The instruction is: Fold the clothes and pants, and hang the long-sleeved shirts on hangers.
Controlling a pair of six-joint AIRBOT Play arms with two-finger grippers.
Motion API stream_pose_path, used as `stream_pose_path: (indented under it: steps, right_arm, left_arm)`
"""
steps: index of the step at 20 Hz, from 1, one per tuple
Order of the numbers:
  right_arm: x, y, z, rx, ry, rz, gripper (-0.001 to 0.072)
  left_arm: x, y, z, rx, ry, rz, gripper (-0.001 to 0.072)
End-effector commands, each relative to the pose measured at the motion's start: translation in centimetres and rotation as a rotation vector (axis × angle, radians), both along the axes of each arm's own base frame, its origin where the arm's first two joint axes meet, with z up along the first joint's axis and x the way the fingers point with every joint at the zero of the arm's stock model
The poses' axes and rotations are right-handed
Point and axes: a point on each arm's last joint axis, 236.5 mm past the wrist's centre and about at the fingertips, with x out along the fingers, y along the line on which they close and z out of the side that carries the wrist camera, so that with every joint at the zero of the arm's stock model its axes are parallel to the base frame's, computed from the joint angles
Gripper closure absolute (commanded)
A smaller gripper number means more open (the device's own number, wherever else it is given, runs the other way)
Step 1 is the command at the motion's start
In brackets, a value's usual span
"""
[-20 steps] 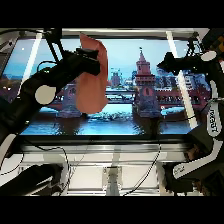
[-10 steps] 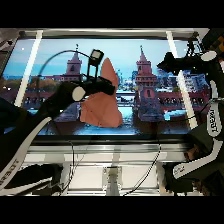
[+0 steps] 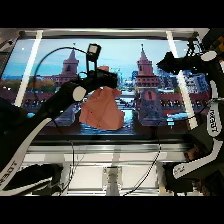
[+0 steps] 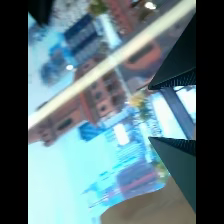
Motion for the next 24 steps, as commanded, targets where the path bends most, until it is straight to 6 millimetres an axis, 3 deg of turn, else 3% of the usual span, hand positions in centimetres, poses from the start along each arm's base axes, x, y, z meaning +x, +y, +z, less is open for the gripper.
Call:
stream_pose_path:
  steps: [1, 2, 3, 5, 6, 8, 11, 14, 17, 20, 23, 24]
  right_arm:
    - [0.5, 0.8, 1.4, 0.073, -0.023, -0.012, 0.0552]
    - [0.6, 1.3, 2.0, 0.109, -0.030, -0.013, 0.0664]
    - [0.5, 1.6, 2.3, 0.128, -0.032, -0.009, 0.0702]
    - [0.1, 1.7, 2.0, 0.099, -0.041, 0.033, 0.0705]
    - [-0.5, 2.0, 1.7, 0.076, -0.048, 0.077, 0.0705]
    - [-2.0, 2.9, 1.3, 0.055, -0.045, 0.178, 0.0706]
    - [-4.3, 3.8, -0.6, 0.061, -0.011, 0.256, 0.0706]
    - [-7.6, 5.5, -2.5, 0.141, 0.029, 0.314, 0.0706]
    - [-10.5, 8.9, -0.2, 0.372, -0.017, 0.422, 0.0705]
    - [-10.8, 9.6, 2.0, 0.476, -0.043, 0.433, 0.0701]
    - [-9.9, 9.3, 1.8, 0.469, -0.046, 0.392, 0.0643]
    - [-9.8, 9.3, 1.8, 0.468, -0.047, 0.388, 0.0583]
  left_arm:
    - [-0.1, 2.0, 5.4, -0.073, -0.101, 0.038, 0.0382]
    - [-0.2, 2.8, 6.4, -0.081, -0.116, 0.049, 0.0537]
    - [-0.2, 3.6, 7.0, -0.081, -0.120, 0.059, 0.0686]
    - [0.0, 5.4, 7.3, -0.070, -0.106, 0.085, 0.0689]
    - [0.3, 6.5, 6.4, -0.042, -0.078, 0.098, 0.0689]
    - [0.2, 9.2, 3.1, 0.049, 0.034, 0.118, 0.0691]
    - [-1.6, 13.4, -0.8, 0.057, 0.151, 0.196, 0.0692]
    - [-5.7, 17.8, -5.0, -0.033, 0.296, 0.328, 0.0691]
    - [-11.5, 20.1, -9.8, -0.091, 0.456, 0.408, 0.0691]
    - [-16.1, 21.0, -13.3, -0.245, 0.609, 0.522, 0.0690]
    - [-19.6, 21.6, -16.5, -0.393, 0.743, 0.637, 0.0685]
    - [-20.8, 21.7, -17.7, -0.422, 0.801, 0.673, 0.0595]
